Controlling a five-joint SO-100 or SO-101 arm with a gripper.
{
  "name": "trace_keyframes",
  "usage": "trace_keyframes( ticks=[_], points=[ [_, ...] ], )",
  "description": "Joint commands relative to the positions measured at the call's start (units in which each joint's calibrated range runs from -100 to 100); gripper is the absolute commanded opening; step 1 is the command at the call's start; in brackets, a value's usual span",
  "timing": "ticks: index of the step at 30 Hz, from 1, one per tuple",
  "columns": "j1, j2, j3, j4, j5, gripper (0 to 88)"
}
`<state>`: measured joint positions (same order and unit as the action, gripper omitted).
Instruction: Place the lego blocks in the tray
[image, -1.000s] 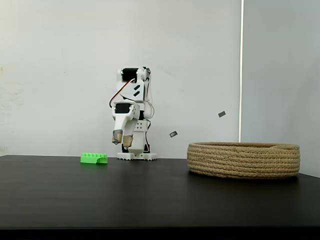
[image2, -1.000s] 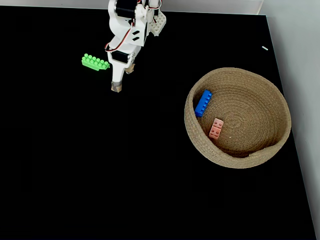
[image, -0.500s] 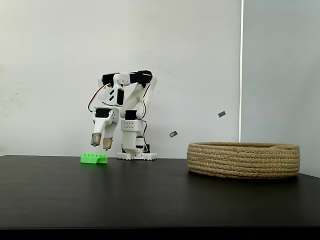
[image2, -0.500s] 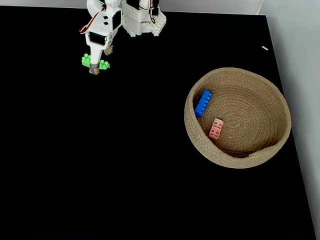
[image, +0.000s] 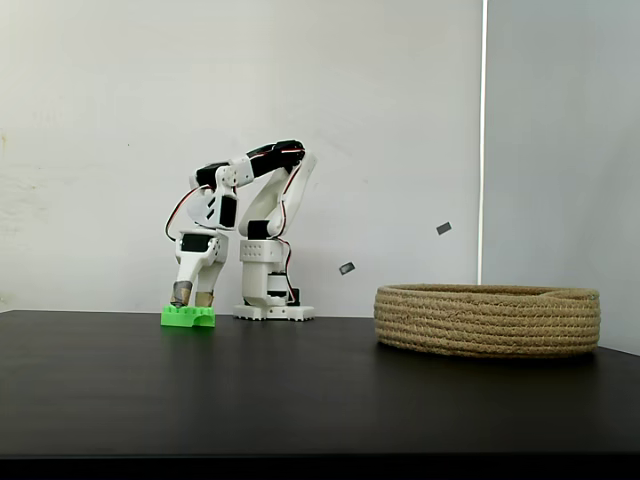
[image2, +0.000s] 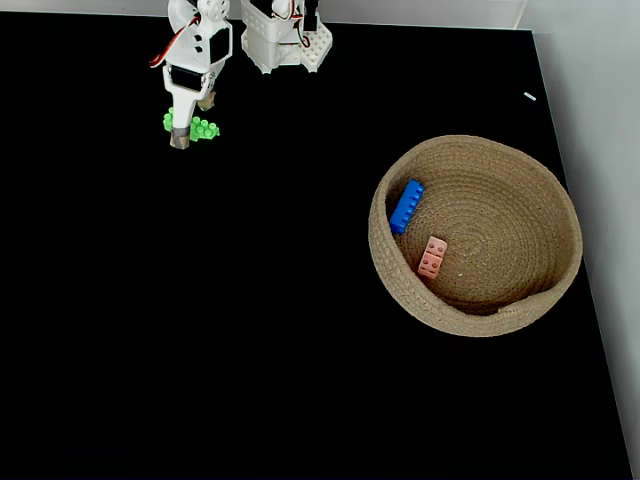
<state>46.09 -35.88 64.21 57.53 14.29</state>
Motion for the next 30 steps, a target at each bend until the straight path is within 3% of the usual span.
trace_keyframes(
  ticks=[1,6,14,20,24,30],
  points=[
    [0.24,0.19,0.32,-3.01,0.15,33.4],
    [-0.17,1.14,1.96,-6.43,0.24,28.0],
    [-0.01,2.43,1.96,-6.93,0.15,0.2],
    [-1.16,1.83,-0.60,-6.76,-1.81,0.1],
    [-8.42,1.91,-16.10,6.98,-7.37,0.1],
    [-26.47,2.69,-42.46,27.22,-17.24,0.2]
  ],
)
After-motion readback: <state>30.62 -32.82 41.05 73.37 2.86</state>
